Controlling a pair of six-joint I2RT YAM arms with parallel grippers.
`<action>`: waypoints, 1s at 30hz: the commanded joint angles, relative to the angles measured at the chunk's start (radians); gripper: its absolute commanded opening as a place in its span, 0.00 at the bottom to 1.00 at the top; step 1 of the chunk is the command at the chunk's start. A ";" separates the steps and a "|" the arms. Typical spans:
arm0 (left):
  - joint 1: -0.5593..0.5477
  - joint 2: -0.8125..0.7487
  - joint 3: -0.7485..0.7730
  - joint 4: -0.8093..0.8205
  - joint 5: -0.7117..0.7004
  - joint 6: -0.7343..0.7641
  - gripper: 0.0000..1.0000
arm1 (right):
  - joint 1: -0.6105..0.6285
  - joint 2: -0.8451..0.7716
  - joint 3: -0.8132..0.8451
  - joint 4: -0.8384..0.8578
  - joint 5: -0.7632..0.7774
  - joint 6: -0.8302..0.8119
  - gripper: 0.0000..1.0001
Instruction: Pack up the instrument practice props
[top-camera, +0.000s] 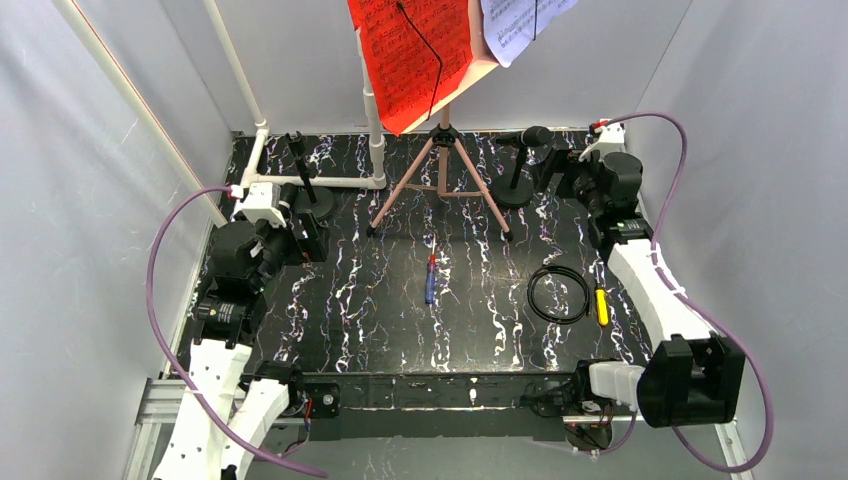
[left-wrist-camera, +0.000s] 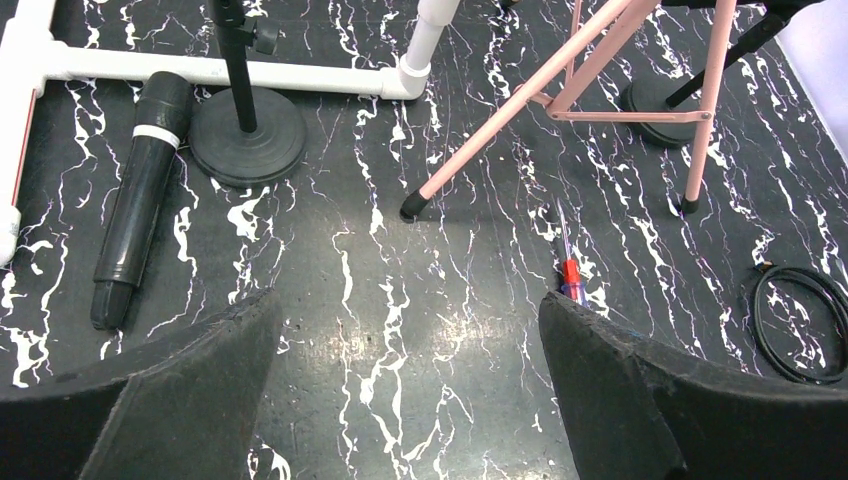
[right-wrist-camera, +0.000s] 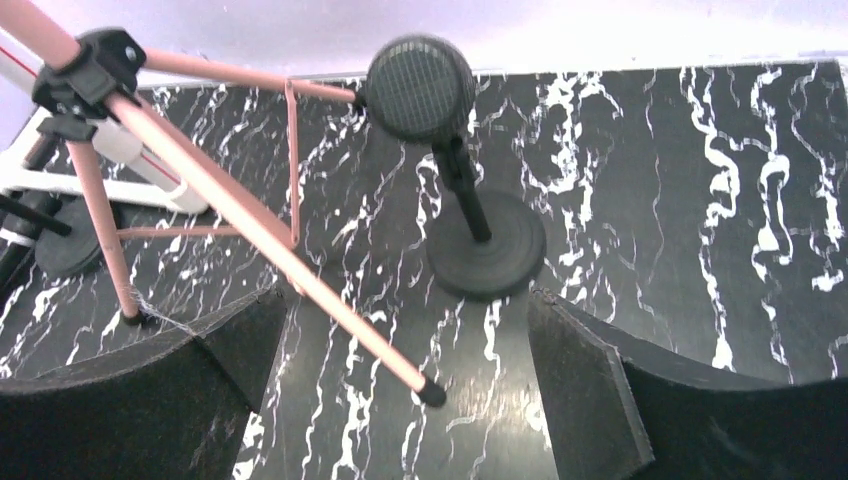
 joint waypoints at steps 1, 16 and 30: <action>-0.008 0.007 0.003 -0.005 -0.008 0.016 0.98 | -0.012 0.070 0.000 0.297 -0.048 0.006 0.99; -0.008 0.034 0.004 0.001 0.020 0.015 0.98 | -0.012 0.328 0.031 0.600 -0.050 -0.055 0.99; -0.008 0.039 0.000 0.002 0.028 0.020 0.98 | 0.006 0.510 0.145 0.707 -0.046 -0.071 0.88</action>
